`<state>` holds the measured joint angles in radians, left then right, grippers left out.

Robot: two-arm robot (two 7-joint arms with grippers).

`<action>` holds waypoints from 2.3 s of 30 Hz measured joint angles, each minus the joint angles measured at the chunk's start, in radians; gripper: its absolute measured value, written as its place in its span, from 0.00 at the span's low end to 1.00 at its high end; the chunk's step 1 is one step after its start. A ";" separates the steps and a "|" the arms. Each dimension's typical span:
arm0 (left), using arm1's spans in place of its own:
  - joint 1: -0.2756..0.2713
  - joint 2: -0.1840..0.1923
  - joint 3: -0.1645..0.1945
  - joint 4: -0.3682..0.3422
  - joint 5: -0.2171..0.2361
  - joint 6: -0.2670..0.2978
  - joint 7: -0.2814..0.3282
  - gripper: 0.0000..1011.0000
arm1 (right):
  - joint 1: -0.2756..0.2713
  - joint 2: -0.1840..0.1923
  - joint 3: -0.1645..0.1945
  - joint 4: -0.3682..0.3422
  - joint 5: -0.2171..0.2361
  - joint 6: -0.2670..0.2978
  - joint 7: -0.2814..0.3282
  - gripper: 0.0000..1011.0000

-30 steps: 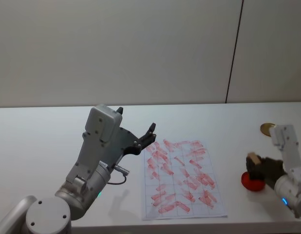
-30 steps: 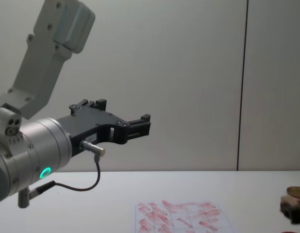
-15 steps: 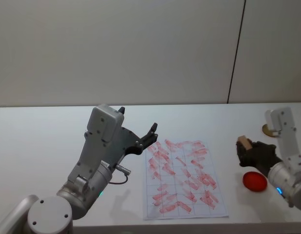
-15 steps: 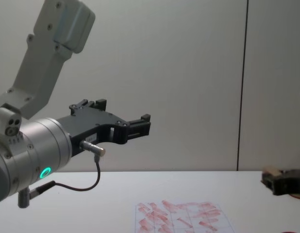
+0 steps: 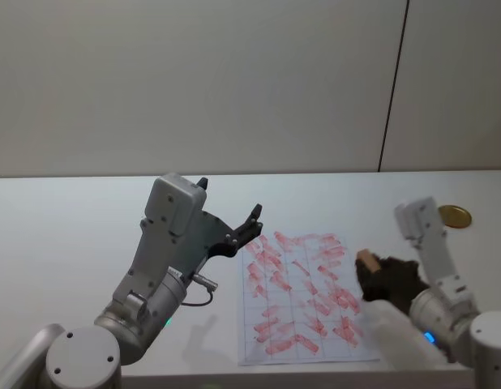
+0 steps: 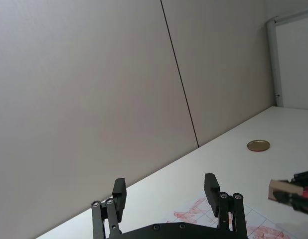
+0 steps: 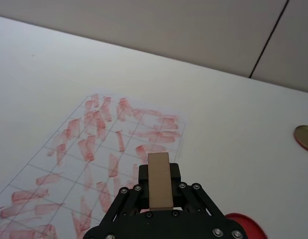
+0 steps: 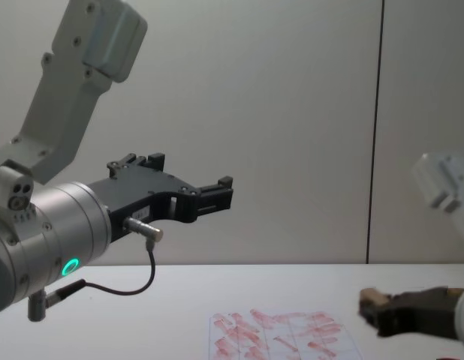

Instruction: Use the one hand to pick up the stamp and affix it onto the A4 paper.

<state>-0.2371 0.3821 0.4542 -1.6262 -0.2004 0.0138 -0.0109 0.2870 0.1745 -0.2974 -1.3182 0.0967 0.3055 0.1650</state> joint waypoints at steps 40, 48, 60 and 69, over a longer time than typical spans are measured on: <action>0.000 0.000 0.000 0.000 0.000 0.000 0.000 0.98 | 0.061 -0.098 -0.093 0.213 -0.094 0.000 0.049 0.22; 0.000 0.000 0.000 0.000 0.000 0.000 0.000 0.98 | 0.063 -0.102 -0.096 0.231 -0.104 -0.005 0.055 0.22; 0.000 0.000 0.000 0.000 0.000 0.000 0.000 0.98 | 0.072 -0.104 -0.096 0.263 -0.120 -0.016 0.055 0.22; 0.000 0.000 0.000 0.000 0.000 0.000 0.000 0.98 | 0.076 -0.104 -0.093 0.281 -0.125 -0.021 0.049 0.22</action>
<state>-0.2371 0.3821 0.4542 -1.6262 -0.2004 0.0138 -0.0109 0.3633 0.0702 -0.3909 -1.0375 -0.0282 0.2846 0.2140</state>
